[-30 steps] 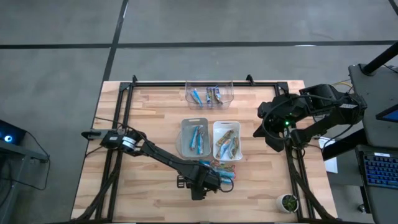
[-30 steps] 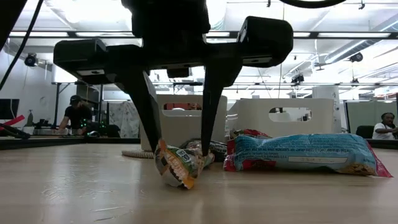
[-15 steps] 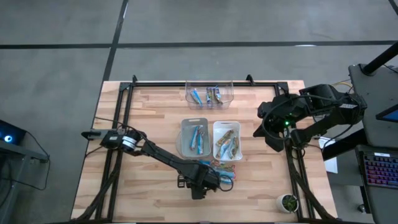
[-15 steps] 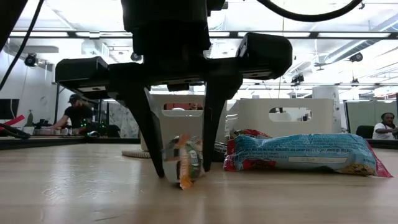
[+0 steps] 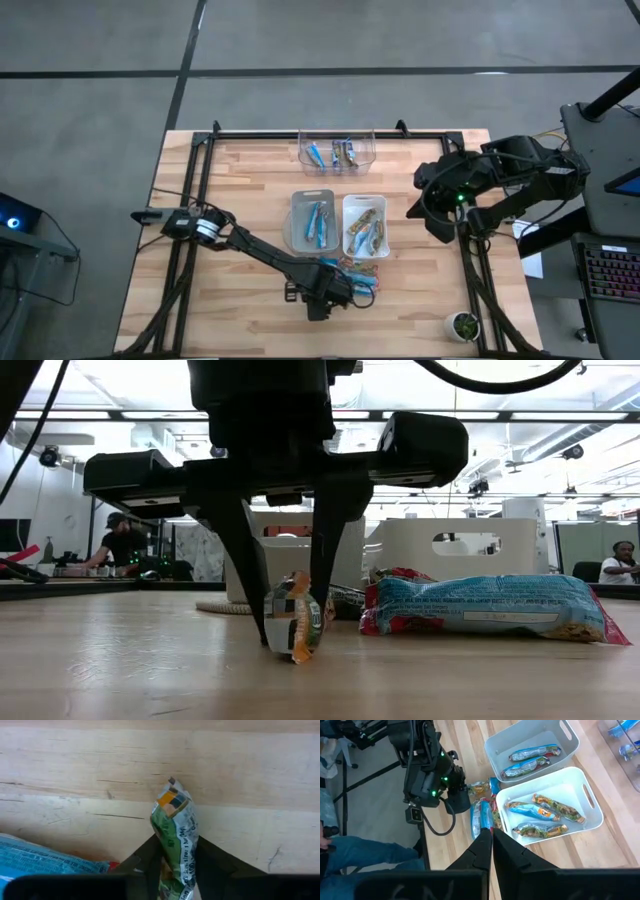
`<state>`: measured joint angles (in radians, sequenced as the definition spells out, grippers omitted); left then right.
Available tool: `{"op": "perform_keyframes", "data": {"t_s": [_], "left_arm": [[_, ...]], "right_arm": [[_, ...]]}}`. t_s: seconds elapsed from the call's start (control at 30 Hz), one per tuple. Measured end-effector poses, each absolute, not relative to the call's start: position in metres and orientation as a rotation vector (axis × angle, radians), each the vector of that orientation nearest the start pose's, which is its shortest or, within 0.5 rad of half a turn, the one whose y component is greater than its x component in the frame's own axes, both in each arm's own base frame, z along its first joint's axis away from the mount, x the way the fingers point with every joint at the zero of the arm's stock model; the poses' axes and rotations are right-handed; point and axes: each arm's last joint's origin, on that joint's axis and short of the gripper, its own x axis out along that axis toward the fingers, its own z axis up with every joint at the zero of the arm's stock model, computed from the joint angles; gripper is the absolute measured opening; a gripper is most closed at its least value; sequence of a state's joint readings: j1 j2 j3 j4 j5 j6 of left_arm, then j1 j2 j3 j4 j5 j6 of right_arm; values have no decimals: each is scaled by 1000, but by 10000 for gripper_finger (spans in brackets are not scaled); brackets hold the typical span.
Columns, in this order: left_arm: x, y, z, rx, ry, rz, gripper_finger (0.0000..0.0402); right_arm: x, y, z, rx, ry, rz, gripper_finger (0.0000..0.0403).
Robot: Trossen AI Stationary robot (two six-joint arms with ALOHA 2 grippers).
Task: Pick and place Granola Bars by type
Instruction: Put the orange granola bar into the white bin
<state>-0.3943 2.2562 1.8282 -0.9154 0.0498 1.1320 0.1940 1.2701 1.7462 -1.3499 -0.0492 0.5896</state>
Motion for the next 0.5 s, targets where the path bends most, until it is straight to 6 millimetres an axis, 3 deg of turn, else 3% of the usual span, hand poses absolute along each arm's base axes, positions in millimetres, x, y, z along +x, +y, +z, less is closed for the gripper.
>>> {"op": "perform_keyframes", "data": {"t_s": [0.2, 0.5], "left_arm": [[422, -177, 167, 1166, 987, -1101, 50], [422, -177, 169, 1165, 994, -1092, 45]], "right_arm": [[190, 39, 447, 480, 911, -34, 8], [190, 39, 447, 477, 911, -33, 8]]}}
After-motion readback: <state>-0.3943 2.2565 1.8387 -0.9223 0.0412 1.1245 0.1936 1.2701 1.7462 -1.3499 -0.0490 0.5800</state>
